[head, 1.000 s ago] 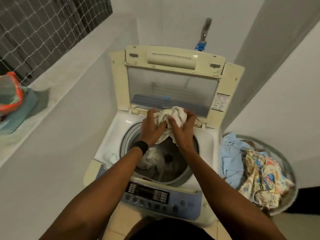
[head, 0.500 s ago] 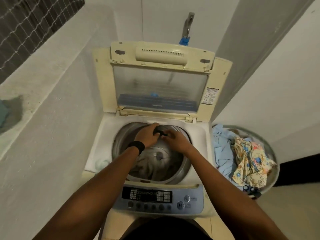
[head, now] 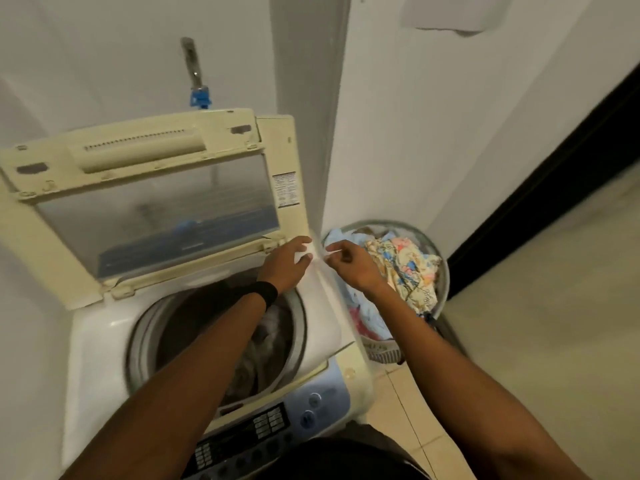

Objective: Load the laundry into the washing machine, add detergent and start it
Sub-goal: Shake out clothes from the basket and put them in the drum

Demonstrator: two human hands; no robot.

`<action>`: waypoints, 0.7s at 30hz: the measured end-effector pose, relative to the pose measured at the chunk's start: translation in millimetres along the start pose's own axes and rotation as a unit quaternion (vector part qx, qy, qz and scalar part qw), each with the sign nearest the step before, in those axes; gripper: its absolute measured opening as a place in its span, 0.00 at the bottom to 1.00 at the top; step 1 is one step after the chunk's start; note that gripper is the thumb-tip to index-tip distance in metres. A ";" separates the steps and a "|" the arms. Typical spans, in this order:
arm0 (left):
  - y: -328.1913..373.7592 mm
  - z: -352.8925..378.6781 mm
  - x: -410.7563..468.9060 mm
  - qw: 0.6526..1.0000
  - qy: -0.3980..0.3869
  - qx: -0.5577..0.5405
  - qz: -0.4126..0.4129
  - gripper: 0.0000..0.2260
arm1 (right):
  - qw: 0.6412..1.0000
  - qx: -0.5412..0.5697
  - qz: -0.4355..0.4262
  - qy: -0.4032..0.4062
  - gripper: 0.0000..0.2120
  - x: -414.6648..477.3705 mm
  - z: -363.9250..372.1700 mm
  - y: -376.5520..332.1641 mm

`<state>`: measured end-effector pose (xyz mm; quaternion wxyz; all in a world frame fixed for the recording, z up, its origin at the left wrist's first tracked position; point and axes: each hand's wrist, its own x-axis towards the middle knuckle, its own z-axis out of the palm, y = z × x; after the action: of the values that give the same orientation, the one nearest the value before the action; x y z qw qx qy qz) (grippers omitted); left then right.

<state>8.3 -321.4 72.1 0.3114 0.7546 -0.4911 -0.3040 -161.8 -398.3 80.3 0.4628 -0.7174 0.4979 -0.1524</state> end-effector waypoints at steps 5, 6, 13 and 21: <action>36.5 41.3 25.7 0.997 -0.052 0.010 0.049 0.16 | 0.997 0.005 0.037 0.066 0.10 2.8 -55.5 47.3; 43.3 49.1 30.4 0.997 -0.063 0.010 0.049 0.16 | 0.996 0.000 0.049 0.078 0.09 3.5 -64.3 57.7; 76.9 94.3 52.3 0.993 -0.107 0.011 0.056 0.17 | 0.983 -0.115 0.145 0.004 0.15 9.3 -86.5 129.7; 85.6 120.4 60.4 0.992 -0.118 0.012 0.036 0.15 | 0.943 -0.312 0.113 -0.039 0.16 22.7 -67.4 158.6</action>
<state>-111.0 -425.9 53.8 0.2534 0.6987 -0.5550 -0.3736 -288.1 -464.2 -19.2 0.2487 -0.7703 0.5800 0.0916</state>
